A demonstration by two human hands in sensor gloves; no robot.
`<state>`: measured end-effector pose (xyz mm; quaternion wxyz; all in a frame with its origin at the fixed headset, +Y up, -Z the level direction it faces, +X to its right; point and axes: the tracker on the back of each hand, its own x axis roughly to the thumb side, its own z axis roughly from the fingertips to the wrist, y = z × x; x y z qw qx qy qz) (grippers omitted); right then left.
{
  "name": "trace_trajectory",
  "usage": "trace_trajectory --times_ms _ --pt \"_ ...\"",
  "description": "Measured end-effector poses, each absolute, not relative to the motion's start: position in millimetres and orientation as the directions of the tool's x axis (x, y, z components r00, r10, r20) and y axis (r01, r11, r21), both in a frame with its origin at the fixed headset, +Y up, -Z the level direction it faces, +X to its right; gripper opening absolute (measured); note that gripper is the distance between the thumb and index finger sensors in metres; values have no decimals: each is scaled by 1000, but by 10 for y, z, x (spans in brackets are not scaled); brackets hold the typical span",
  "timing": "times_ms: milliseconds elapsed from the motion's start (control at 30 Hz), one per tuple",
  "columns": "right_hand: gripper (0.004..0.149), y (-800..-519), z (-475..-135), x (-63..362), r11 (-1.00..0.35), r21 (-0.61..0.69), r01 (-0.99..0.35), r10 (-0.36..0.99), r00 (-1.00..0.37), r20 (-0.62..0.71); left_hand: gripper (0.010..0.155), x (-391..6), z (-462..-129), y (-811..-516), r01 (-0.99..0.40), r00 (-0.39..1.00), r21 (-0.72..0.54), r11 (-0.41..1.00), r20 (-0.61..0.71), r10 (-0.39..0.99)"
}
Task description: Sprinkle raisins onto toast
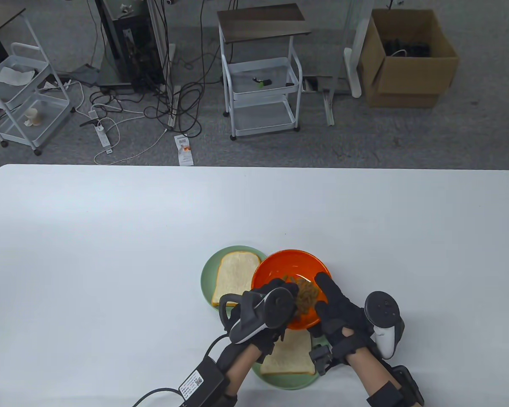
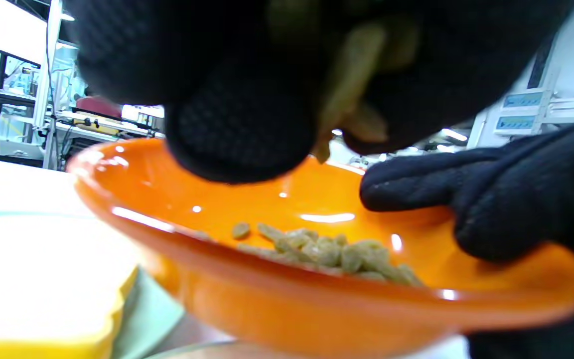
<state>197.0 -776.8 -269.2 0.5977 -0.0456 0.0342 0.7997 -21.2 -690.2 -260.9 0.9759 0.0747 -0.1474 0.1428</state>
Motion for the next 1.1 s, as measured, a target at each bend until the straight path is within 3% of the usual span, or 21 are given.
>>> trace_trajectory --times_ms 100,267,400,533,733,1100 --pt "62 -7752 -2752 2110 -324 -61 -944 943 -316 -103 42 -186 -2566 -6885 -305 912 64 950 308 271" --pt "62 -7775 -2837 2339 -364 -152 -919 929 -348 -123 43 -125 -2613 -7047 -264 917 -128 956 273 290" --pt "62 -7798 -2876 2440 -369 -189 -910 928 -347 -138 43 -42 -2677 -7268 -138 948 -212 968 255 191" --pt "62 -7807 -2889 2457 -389 -194 -901 920 -367 -137 42 -6 -2722 -7405 -39 966 -185 982 245 84" --pt "62 -7795 -2877 2413 -382 -174 -908 923 -365 -123 44 -30 -2766 -7464 6 974 -168 986 224 33" --pt "62 -7797 -2881 2398 -384 -164 -908 922 -368 -121 46 -18 -2702 -7372 -30 963 -254 967 251 96"
